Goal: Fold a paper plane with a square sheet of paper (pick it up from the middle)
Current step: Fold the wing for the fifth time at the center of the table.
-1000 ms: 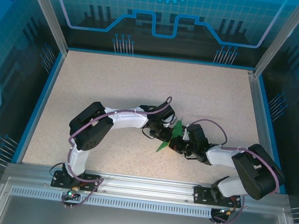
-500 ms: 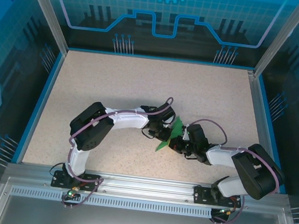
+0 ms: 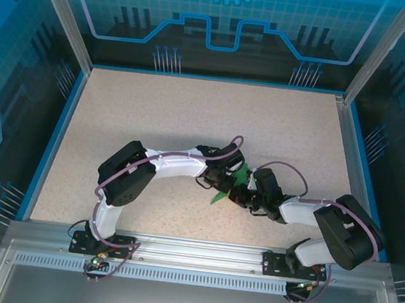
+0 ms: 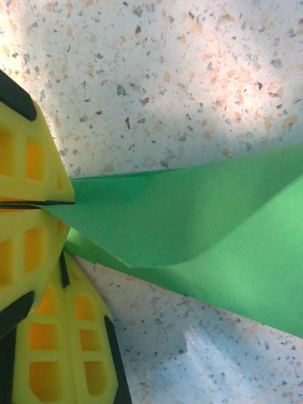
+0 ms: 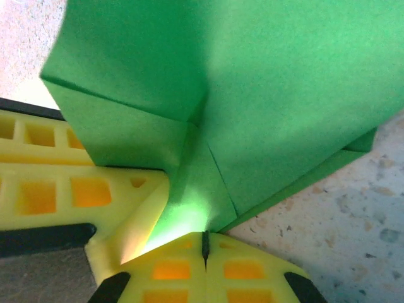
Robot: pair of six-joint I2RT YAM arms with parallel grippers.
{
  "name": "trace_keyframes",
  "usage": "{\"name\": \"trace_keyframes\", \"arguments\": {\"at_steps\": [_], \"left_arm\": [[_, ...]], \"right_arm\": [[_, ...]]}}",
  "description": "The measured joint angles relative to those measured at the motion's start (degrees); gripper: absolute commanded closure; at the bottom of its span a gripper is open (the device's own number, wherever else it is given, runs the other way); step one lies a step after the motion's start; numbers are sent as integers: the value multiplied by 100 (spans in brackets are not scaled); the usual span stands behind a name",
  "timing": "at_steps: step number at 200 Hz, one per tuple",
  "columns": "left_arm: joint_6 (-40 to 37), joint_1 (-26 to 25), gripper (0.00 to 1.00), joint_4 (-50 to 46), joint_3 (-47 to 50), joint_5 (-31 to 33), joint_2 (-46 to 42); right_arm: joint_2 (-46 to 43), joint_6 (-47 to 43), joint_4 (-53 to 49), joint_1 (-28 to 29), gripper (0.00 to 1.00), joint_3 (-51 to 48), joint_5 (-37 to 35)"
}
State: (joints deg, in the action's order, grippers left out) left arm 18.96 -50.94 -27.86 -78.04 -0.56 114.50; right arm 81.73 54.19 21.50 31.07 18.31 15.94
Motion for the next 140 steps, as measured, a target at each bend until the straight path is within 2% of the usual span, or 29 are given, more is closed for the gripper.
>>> {"name": "trace_keyframes", "arguments": {"at_steps": [81,140], "left_arm": [[-208,-168,89,-199,-175,529,87],[-262,-195,91,-149,-170,599,243]], "right_arm": [[-2,7,9,0,100,-13,-2],[-249,-17,-133,-28,100,-37,-85]]}}
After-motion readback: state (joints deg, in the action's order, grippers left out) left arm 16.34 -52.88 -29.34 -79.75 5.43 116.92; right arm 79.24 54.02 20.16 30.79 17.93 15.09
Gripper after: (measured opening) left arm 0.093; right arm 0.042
